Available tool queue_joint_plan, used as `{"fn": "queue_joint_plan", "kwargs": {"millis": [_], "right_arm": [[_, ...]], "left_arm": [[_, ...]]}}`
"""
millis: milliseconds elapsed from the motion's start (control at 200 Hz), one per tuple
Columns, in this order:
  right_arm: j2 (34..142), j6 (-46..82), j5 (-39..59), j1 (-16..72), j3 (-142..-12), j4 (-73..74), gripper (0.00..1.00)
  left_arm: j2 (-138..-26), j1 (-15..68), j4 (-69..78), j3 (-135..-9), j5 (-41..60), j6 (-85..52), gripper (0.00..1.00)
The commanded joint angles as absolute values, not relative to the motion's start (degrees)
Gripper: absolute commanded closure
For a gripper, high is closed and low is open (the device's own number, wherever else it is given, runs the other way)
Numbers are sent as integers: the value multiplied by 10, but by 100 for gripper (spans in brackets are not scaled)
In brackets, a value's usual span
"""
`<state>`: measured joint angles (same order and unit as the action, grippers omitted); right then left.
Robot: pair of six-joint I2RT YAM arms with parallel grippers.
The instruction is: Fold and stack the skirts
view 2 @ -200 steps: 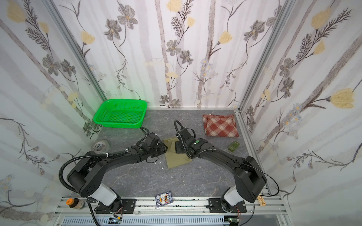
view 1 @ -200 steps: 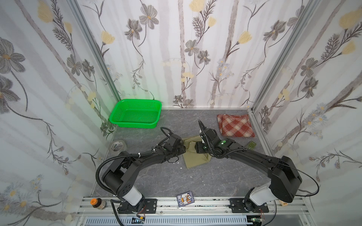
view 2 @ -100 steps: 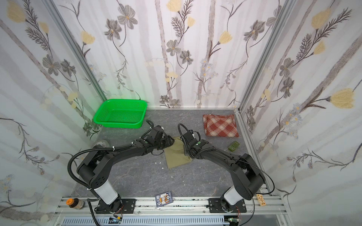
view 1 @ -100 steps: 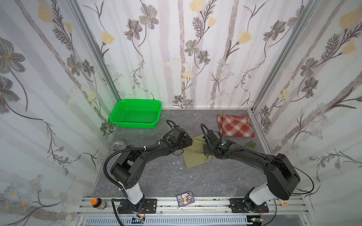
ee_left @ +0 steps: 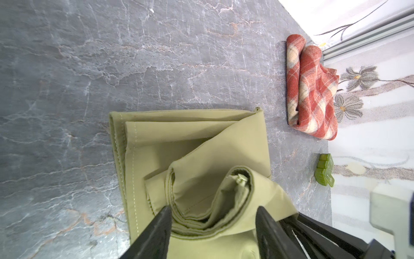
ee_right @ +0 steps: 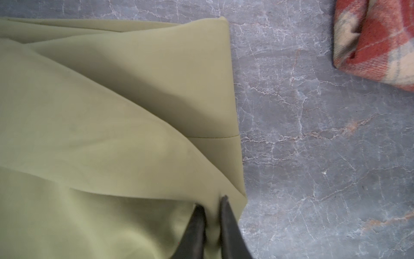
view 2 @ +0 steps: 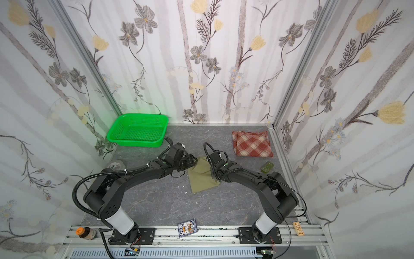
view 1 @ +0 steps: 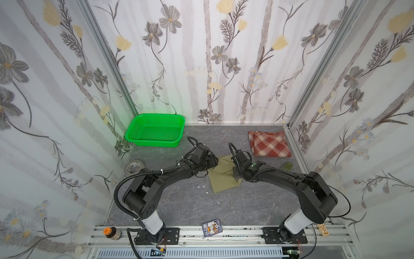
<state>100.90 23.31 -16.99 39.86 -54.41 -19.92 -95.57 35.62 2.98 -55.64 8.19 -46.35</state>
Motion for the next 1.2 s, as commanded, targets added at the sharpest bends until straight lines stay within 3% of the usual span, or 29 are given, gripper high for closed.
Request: {"fn": "queue_joint_plan", "kwargs": {"millis": [0,265,360,505,894,989,1089,1194], "right_arm": [[998,226,-151,403,-533,-172,98],[972,237,-164,422,-505,-162,100],[959,240,-168,428,-495,-153,94],[946,250,-169,431,-490,-159,67],[921,272,-169,444,-486,-171,61],[918,278,-169,444,-486,-174,57],[905,282,-168,445,-487,-179,57],[891,281,-161,444,-494,-182,57]], "left_arm": [[-951,354,28,-554,80,-469,38],[-954,359,28,-563,103,-473,37],[-964,359,28,-567,115,-463,36],[-973,365,29,-566,139,-448,35],[-1001,374,29,-590,166,-408,34],[-1005,375,29,-590,170,-400,41],[-993,377,29,-575,171,-397,63],[-964,380,29,-547,167,-396,73]]}}
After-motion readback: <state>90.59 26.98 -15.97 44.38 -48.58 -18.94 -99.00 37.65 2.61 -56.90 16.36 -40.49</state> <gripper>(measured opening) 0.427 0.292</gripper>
